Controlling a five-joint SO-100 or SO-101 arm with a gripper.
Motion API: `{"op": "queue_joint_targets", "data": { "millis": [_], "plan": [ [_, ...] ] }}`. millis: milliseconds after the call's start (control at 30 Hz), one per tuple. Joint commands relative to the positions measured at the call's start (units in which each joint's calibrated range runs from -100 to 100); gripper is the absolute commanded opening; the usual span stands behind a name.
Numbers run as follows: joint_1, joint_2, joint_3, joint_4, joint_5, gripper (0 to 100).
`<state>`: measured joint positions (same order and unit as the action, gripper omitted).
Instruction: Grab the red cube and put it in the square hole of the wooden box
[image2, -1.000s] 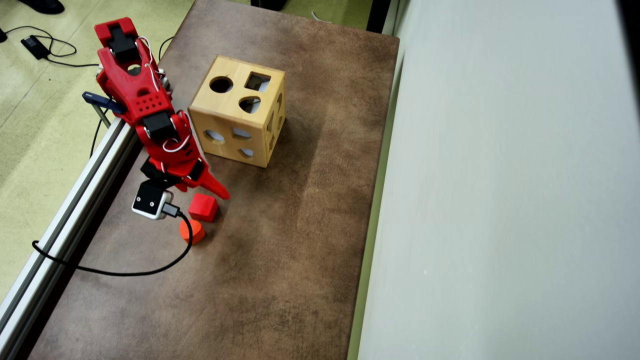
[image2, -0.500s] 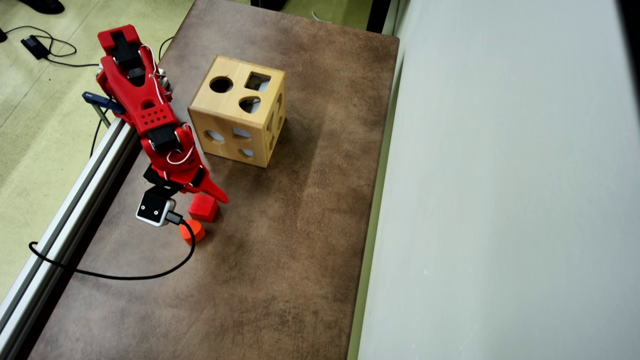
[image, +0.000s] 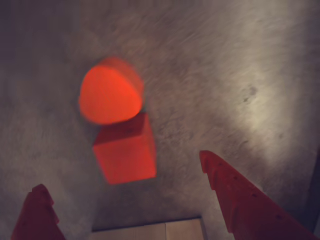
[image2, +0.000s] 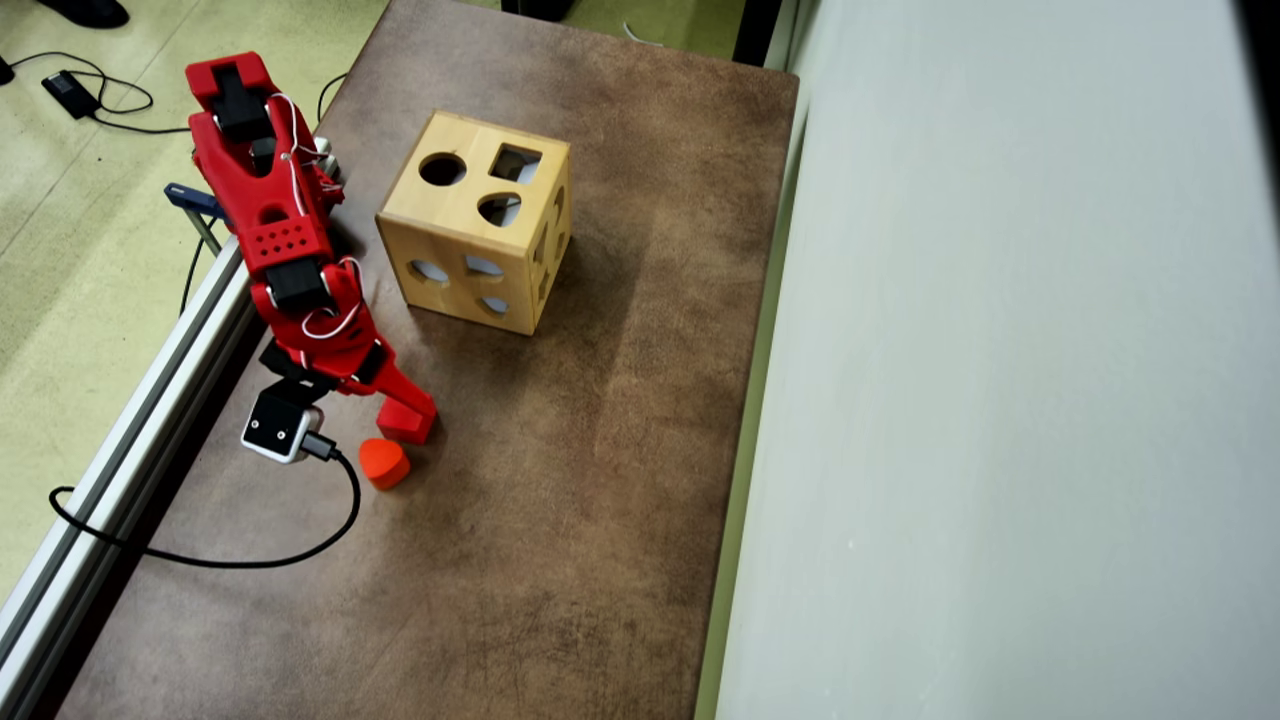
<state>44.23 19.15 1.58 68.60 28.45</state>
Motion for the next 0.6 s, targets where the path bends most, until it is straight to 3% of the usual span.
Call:
{"op": "queue_joint_targets", "data": {
  "millis": [0, 567],
  "plan": [
    [-0.55, 0.17, -1.49, -0.45, 0.29, 45],
    [-4.86, 3.82, -2.3, -0.45, -0.15, 45]
  ]
}}
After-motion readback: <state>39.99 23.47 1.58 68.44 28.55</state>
